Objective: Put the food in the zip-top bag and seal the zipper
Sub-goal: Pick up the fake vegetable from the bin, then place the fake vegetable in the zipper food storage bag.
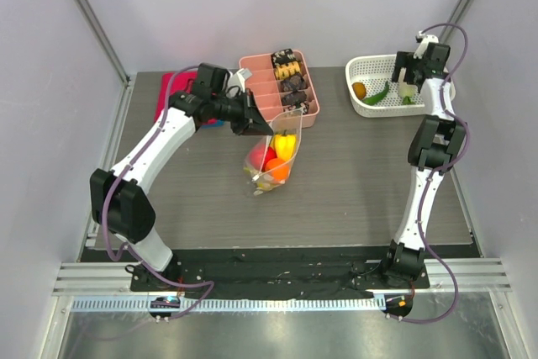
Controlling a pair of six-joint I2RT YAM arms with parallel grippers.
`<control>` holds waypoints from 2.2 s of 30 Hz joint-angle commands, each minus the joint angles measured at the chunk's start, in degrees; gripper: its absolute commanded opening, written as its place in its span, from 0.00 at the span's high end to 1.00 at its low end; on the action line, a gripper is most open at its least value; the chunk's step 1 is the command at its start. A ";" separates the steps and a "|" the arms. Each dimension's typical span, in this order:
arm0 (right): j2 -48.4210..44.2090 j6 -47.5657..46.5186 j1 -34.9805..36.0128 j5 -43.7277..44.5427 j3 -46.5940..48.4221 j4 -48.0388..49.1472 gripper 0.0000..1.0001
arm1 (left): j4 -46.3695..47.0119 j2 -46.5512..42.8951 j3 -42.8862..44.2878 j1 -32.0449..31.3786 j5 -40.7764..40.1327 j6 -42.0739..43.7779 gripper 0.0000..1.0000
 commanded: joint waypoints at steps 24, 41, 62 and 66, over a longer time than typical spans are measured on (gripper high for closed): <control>-3.25 -1.40 -0.38 2.94 -3.12 12.19 0.99 | -2.78 -4.06 5.34 0.63 -1.41 3.73 1.00; -38.92 32.08 -0.12 -31.58 -24.38 10.00 0.99 | 3.36 -1.25 2.17 0.02 0.44 -2.86 1.00; -71.82 43.45 29.32 -42.88 -57.01 -12.58 0.99 | 4.42 -1.95 2.53 -0.25 -0.44 -3.21 1.00; -69.98 42.82 32.57 -37.87 -56.92 -18.38 0.99 | 4.78 -2.30 1.83 -0.42 -0.79 -3.48 1.00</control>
